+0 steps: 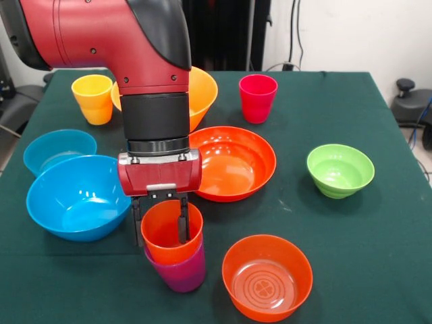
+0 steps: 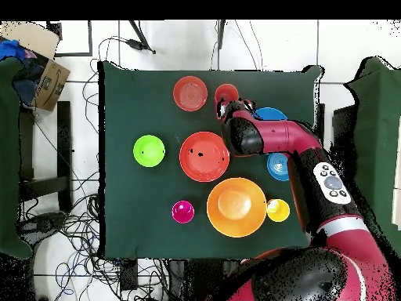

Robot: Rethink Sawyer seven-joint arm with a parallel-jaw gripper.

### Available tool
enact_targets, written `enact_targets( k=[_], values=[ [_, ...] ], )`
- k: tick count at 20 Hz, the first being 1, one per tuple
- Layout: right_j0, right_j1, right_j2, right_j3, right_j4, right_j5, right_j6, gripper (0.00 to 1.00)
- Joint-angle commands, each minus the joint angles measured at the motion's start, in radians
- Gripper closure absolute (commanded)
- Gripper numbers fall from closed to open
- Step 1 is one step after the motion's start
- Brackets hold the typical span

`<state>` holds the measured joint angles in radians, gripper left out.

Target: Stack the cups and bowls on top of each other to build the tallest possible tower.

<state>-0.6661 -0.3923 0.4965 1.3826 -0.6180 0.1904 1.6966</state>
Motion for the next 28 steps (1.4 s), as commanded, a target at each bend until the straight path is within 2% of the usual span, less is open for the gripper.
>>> enact_targets(
  k=[1, 12, 28],
  values=[
    [0.023, 0.043, -0.022, 0.049, -0.025, 0.105, -0.016, 0.0],
    [0.017, 0.044, -0.005, 0.05, -0.013, 0.128, -0.028, 0.0],
    [0.045, -0.045, -0.029, 0.099, 0.026, 0.185, -0.017, 0.0]
  ],
)
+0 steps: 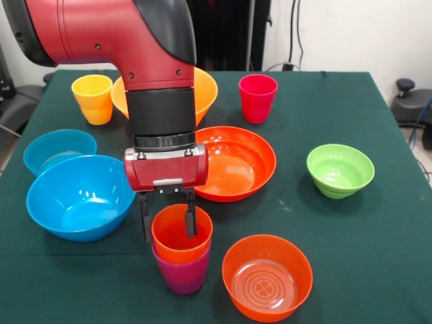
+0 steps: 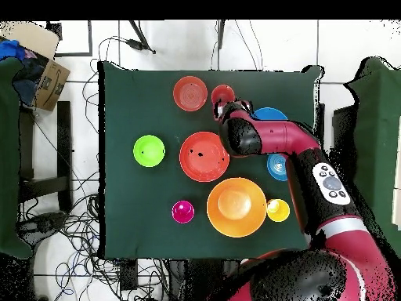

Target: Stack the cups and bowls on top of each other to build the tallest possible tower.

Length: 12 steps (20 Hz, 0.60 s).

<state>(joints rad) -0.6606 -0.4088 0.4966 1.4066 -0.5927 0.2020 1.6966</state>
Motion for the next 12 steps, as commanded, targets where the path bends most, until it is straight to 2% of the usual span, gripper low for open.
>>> enact_targets(
  k=[1, 12],
  values=[
    [0.039, -0.032, -0.027, 0.074, 0.003, 0.179, -0.018, 0.0],
    [0.026, -0.066, -0.022, 0.094, -0.001, 0.209, -0.029, 0.0]
  ],
)
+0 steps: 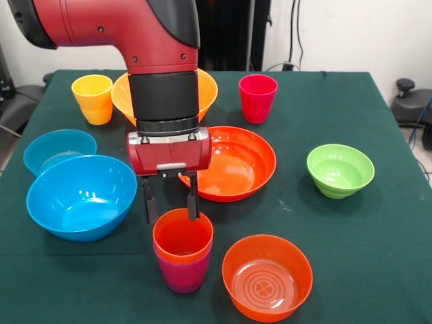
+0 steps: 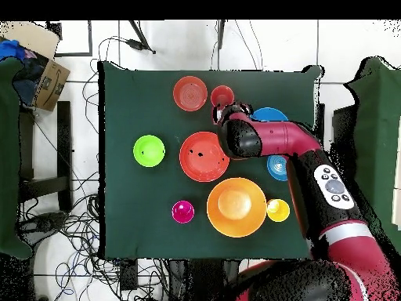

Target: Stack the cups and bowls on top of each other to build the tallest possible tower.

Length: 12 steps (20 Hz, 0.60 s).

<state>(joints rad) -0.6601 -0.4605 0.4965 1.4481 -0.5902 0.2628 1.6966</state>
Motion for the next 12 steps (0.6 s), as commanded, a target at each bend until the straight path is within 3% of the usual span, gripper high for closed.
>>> enact_targets(
  k=[1, 12],
  values=[
    [0.026, -0.019, -0.018, 0.051, -0.001, 0.156, -0.031, 0.0],
    [0.02, -0.091, 0.024, 0.094, 0.056, 0.246, -0.035, 0.0]
  ],
)
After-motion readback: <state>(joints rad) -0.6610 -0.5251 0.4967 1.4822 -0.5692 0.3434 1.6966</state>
